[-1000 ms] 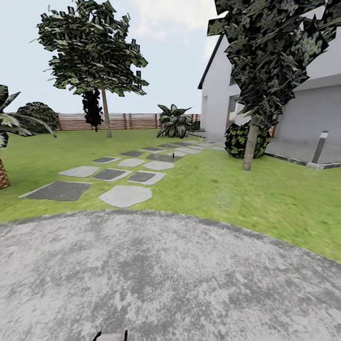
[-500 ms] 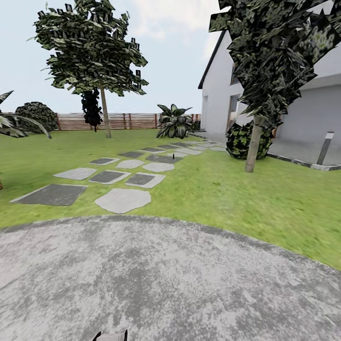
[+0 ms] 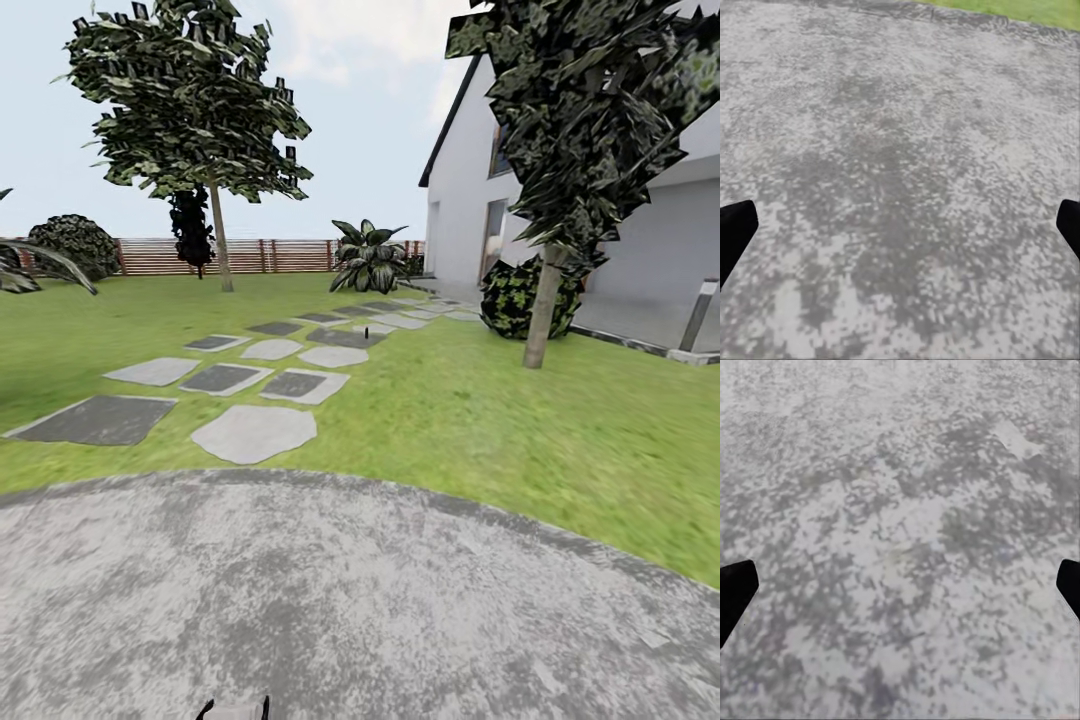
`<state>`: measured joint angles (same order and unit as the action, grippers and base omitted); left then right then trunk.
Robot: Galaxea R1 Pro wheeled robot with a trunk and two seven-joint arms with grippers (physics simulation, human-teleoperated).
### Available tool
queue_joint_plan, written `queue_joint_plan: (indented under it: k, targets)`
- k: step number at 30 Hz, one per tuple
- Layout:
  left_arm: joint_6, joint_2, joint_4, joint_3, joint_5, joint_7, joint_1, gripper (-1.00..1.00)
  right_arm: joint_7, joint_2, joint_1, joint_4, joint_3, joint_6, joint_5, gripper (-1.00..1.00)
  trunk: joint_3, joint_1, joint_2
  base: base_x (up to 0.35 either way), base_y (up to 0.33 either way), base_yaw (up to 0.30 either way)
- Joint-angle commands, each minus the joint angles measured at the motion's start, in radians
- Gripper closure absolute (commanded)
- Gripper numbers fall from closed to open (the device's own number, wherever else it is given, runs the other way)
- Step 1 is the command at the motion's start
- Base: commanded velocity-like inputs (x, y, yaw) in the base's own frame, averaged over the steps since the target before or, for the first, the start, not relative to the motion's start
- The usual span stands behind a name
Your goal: In the garden, pick up the pesticide atomizer on the floor and spray pesticide onto both trees until each tree trunk is fully covered.
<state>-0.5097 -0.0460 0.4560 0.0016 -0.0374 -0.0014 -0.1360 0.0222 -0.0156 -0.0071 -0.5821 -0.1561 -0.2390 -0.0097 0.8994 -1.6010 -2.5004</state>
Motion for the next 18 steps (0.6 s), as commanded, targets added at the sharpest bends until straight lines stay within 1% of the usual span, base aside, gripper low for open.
queue_joint_plan:
  k: [1,18]
  targets:
    - [-0.003,0.000,-0.001,0.000,-0.004,0.000,-0.001,-1.00,0.002,0.000,-0.001,0.001,-0.002,-0.003,-0.001,-1.00,0.001,0.000,0.000,0.327,0.000,0.000]
    - [-0.003,0.000,-0.001,0.000,-0.003,0.000,-0.001,-1.00,0.002,0.000,-0.001,0.001,-0.002,-0.003,-0.001,-1.00,0.001,0.000,0.000,0.327,0.000,0.000]
